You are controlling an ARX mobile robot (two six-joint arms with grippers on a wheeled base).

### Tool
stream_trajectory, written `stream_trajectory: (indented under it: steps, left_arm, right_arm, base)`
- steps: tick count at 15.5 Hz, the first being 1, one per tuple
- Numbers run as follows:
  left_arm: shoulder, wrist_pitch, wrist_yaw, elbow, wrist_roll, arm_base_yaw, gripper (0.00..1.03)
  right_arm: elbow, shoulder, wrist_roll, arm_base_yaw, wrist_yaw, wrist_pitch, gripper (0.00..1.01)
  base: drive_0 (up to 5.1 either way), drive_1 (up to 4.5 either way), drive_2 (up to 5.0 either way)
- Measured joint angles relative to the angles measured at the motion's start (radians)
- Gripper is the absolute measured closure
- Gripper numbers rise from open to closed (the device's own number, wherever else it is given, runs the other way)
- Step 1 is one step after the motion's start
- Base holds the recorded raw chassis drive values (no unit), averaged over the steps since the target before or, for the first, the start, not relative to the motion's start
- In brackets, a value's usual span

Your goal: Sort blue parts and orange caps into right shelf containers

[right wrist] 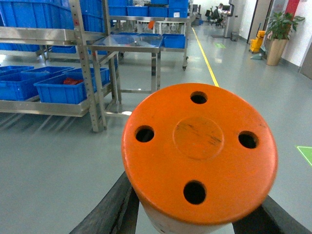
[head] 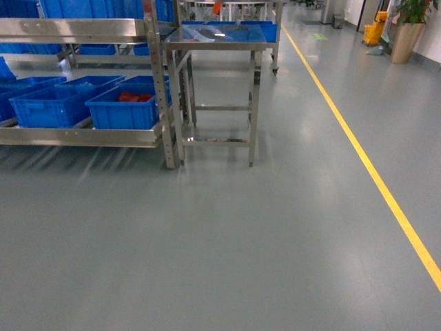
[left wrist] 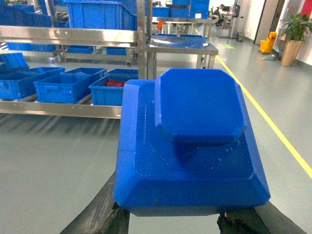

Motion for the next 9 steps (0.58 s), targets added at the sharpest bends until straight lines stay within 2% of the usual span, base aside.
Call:
stream_trajectory:
  steps: [9]
  left_arm:
    - [0.0,-0.001,-0.001,0.0,0.0,0.0,0.62]
  right_arm:
    - [0.0,0.0,0.0,0.0,0.0,0.003,0.57]
  base:
    - [0.1,4.35,-4.2]
